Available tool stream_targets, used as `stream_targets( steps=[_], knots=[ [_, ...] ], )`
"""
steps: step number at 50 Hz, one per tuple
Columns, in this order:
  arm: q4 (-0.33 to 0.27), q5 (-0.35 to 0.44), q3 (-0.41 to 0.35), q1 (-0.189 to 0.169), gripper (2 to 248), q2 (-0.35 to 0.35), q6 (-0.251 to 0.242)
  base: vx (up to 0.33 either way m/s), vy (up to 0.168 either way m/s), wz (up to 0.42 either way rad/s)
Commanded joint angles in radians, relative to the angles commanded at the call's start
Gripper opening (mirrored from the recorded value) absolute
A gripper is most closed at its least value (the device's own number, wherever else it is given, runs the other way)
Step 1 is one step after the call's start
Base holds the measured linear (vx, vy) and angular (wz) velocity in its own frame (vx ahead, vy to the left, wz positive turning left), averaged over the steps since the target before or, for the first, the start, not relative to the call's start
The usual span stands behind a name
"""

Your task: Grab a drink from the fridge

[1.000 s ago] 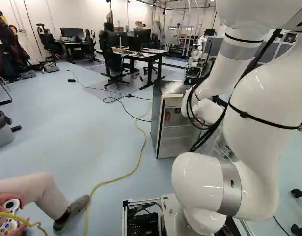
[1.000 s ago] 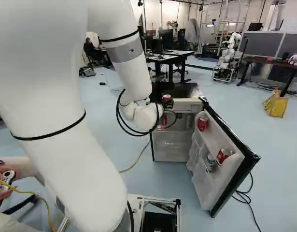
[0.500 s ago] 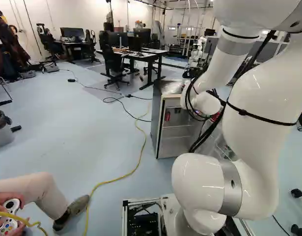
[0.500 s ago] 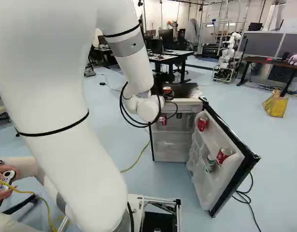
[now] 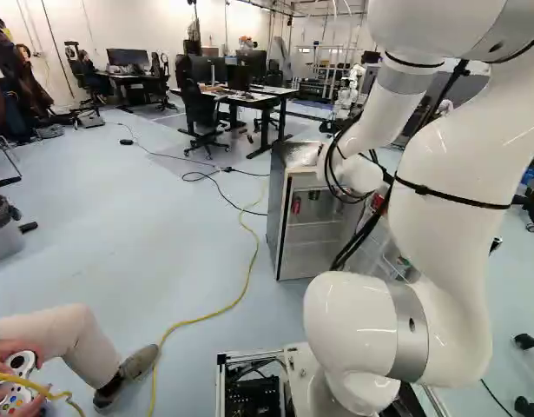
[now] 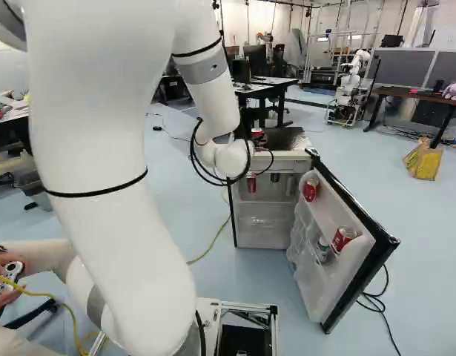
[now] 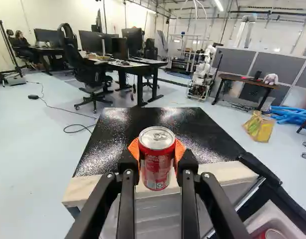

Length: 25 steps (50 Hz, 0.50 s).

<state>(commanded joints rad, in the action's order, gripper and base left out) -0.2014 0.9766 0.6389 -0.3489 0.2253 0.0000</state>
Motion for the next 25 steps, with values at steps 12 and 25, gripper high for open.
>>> stream_targets(
  steps=[12, 25],
  knots=[
    [0.000, -0.017, 0.053, 0.010, 88, 0.046, 0.000, 0.000, 0.000, 0.000],
    [0.006, -0.039, 0.110, 0.020, 88, 0.094, 0.000, 0.000, 0.000, 0.000]
  ],
)
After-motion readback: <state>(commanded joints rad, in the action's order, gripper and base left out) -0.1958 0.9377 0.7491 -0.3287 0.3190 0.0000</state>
